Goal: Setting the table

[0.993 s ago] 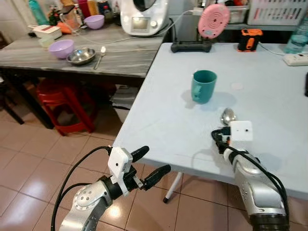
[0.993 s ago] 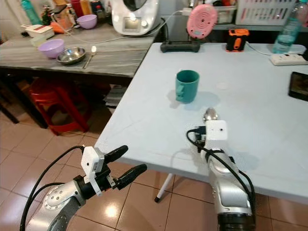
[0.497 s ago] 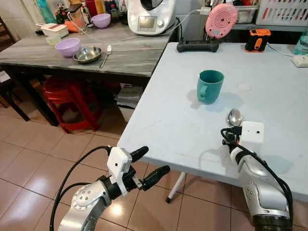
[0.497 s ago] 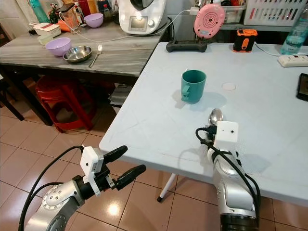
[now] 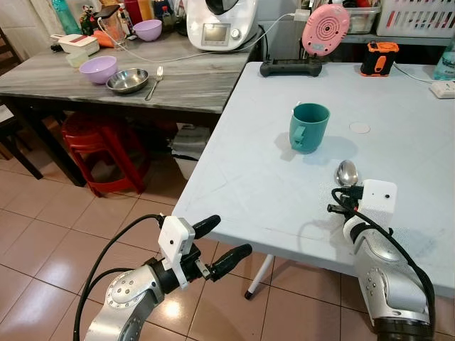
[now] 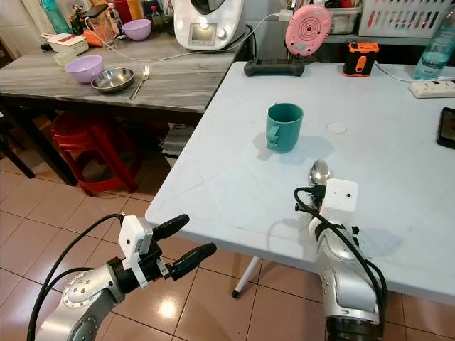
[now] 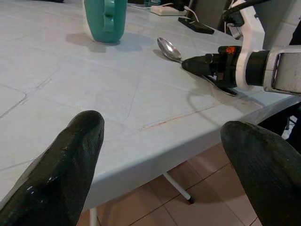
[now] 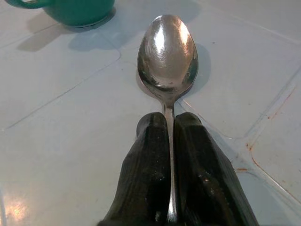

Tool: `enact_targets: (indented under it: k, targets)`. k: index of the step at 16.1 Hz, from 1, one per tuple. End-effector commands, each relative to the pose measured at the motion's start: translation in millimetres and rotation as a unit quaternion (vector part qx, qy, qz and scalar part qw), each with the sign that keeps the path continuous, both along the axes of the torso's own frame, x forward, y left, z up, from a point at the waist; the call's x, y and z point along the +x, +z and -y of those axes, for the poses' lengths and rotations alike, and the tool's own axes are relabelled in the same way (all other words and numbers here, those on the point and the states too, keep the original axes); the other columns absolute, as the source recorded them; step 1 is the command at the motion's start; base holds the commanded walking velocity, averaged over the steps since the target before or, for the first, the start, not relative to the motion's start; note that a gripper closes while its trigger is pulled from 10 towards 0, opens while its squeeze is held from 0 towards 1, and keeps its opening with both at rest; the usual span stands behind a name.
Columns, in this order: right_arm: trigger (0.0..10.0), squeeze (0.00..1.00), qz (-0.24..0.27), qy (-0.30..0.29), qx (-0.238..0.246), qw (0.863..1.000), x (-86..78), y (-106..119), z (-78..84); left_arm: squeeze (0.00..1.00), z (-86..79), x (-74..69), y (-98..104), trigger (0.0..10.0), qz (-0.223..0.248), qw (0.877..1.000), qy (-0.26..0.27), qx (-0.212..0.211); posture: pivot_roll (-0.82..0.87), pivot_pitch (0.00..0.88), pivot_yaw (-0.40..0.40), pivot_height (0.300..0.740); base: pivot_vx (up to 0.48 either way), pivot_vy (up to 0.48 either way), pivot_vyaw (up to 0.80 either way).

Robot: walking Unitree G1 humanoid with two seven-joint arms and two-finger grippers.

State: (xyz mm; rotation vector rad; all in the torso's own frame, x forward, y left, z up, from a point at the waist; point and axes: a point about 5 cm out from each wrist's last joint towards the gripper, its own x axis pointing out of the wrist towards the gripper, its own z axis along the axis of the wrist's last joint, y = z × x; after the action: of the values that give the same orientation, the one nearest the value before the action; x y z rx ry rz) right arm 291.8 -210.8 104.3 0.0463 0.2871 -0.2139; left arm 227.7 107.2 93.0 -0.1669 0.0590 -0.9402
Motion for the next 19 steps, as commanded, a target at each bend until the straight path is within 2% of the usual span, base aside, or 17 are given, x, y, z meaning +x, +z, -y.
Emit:
enact_targets:
  k: [1,2,4,5,7,10,11,12,15,19]
  targets:
    - [0.0,0.0,-0.075,-0.022,0.026,0.997,-11.3,-31.2,3.9,0.0,-3.5,2.0,2.4,10.0,0.007,1.0,0.0,0.005,-0.08,0.057,0.131,0.74,0.0,0.0,0.0]
    - [0.0,0.0,-0.046,-0.032,0.04,0.998,-8.5,-23.5,3.4,0.0,-4.3,3.4,2.8,10.0,0.013,1.0,0.008,0.008,-0.08,0.053,0.13,0.74,0.0,0.0,0.0]
    - [0.0,0.0,-0.02,-0.036,0.042,0.998,-8.1,-13.6,3.2,0.0,-7.7,7.7,3.6,10.0,0.02,0.999,0.036,0.011,-0.08,0.047,0.131,0.74,0.0,0.0,0.0]
    - [0.0,0.0,0.011,-0.041,0.052,0.998,-8.8,-4.9,2.2,0.0,-13.1,16.8,4.6,10.0,0.016,0.996,0.083,0.001,-0.08,0.033,0.132,0.74,0.0,0.0,0.0]
    - [0.0,0.0,0.054,-0.036,0.029,0.997,-11.4,10.6,-2.3,0.0,-23.3,31.2,7.7,10.0,0.021,0.987,0.16,0.001,-0.08,0.023,0.136,0.74,0.0,0.0,0.0]
    - [0.0,0.0,0.112,-0.03,0.017,0.993,-19.5,25.9,-10.3,0.0,-32.9,45.1,6.0,10.0,0.017,0.968,0.249,0.02,-0.08,0.002,0.139,0.74,0.0,0.0,0.0]
    - [2.5,0.0,0.129,-0.022,0.014,0.991,-21.9,30.0,-13.3,0.0,-35.2,48.5,5.8,10.0,0.016,0.963,0.27,0.019,-0.09,0.0,0.138,0.74,0.0,0.0,0.0]
    - [10.0,0.0,0.148,-0.008,-0.006,0.989,-23.9,35.8,-16.9,0.0,-37.6,53.1,5.7,10.0,0.009,0.956,0.292,0.008,-0.09,0.0,0.138,0.74,0.0,0.0,0.0]
    - [10.0,0.0,0.148,-0.01,-0.007,0.989,-22.9,36.7,-17.9,0.0,-37.4,58.3,7.7,10.0,0.012,0.952,0.306,-0.002,-0.09,0.0,0.134,0.74,0.0,0.0,-0.17]
    - [10.0,0.0,0.161,-0.001,-0.014,0.987,-20.3,40.4,-19.7,0.0,-36.2,63.1,10.0,10.0,0.019,0.95,0.312,-0.01,-0.09,0.0,0.13,0.74,0.0,0.246,-0.8]
